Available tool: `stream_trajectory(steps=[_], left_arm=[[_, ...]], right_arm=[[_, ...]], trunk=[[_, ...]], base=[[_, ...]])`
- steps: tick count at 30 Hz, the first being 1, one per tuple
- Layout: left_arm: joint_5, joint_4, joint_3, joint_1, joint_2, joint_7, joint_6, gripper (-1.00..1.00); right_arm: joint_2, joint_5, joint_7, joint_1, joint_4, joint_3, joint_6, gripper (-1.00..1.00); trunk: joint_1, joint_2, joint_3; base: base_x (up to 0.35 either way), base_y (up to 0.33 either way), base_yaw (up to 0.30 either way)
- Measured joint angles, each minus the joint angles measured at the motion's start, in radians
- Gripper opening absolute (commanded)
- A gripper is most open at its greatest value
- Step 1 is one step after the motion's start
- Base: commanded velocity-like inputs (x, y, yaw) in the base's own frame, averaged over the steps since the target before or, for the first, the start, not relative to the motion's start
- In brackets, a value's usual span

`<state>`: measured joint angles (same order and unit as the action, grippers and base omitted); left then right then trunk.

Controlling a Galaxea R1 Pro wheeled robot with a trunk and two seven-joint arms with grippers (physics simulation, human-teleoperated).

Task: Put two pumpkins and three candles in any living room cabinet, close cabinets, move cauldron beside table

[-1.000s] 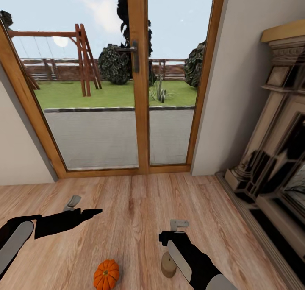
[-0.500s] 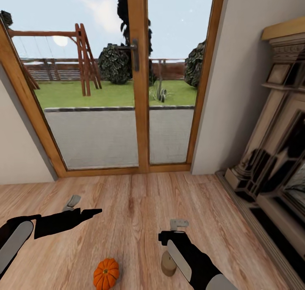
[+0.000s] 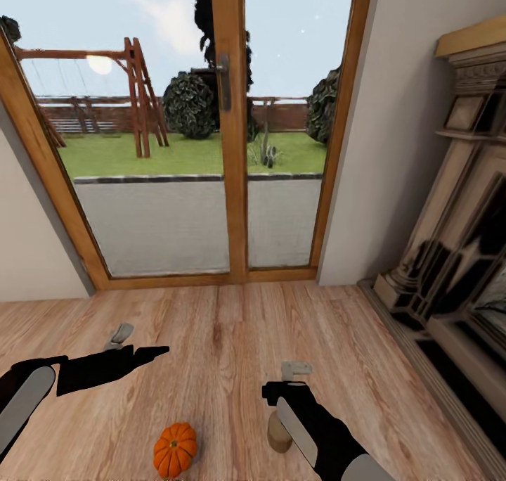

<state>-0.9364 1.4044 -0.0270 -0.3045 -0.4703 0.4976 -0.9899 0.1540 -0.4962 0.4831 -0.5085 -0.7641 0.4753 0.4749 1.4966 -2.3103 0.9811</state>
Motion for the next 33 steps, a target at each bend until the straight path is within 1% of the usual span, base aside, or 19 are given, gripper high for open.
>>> stream_trajectory(steps=[9, 18, 23, 27, 31, 33], left_arm=[[-0.001, 0.0, 0.0, 0.0, 0.001, 0.0, 0.0, 1.0], [-0.003, 0.009, -0.001, 0.0, 0.001, 0.001, -0.001, 1.0], [-0.003, 0.011, -0.002, 0.0, 0.001, 0.001, -0.001, 1.0], [-0.003, 0.012, -0.002, 0.0, 0.001, 0.001, -0.001, 1.0], [-0.003, 0.012, -0.002, 0.0, 0.002, 0.002, -0.002, 1.0], [-0.003, 0.012, -0.002, 0.0, 0.002, 0.015, -0.001, 1.0]], right_arm=[[0.0, -0.001, 0.001, 0.0, 0.009, 0.0, -0.029, 1.0], [0.005, -0.01, 0.0, -0.001, 0.022, 0.001, -0.017, 1.0], [0.017, -0.011, -0.003, -0.008, 0.057, 0.0, -0.002, 1.0], [0.02, -0.011, -0.023, -0.018, 0.081, 0.0, 0.004, 1.0], [0.02, -0.011, -0.031, -0.02, 0.085, 0.0, 0.004, 1.0], [0.02, -0.011, -0.032, -0.02, 0.086, 0.0, 0.005, 1.0]], trunk=[[0.035, -0.063, 0.028], [0.069, -0.126, 0.056], [0.088, -0.161, 0.072], [0.104, -0.189, 0.085], [0.105, -0.19, 0.1], [0.106, -0.191, 0.108]], base=[[0.0, 0.0, 0.0], [0.0, 0.0, 0.0], [0.0, 0.0, 0.0], [0.0, 0.0, 0.0], [0.0, 0.0, 0.0], [0.0, 0.0, 0.0]])
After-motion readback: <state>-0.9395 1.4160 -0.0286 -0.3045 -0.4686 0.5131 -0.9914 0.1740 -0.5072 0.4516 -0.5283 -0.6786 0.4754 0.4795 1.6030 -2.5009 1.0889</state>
